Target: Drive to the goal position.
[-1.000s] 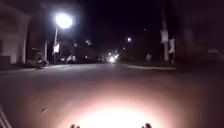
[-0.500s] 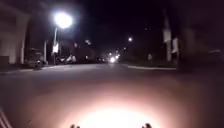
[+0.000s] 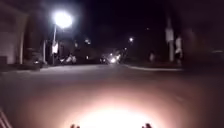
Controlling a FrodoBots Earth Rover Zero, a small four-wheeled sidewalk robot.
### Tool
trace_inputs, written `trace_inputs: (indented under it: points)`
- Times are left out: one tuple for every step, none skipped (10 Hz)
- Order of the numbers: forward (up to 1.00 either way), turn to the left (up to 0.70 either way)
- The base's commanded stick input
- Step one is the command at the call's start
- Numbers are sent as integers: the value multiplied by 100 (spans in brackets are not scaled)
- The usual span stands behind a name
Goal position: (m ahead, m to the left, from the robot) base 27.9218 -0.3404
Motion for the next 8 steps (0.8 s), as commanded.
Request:
trace_inputs:
  points:
    - [70,0]
    - [70,0]
    - [70,0]
    - [70,-1]
    - [70,-20]
    - [70,-35]
    - [70,-35]
    - [70,-35]
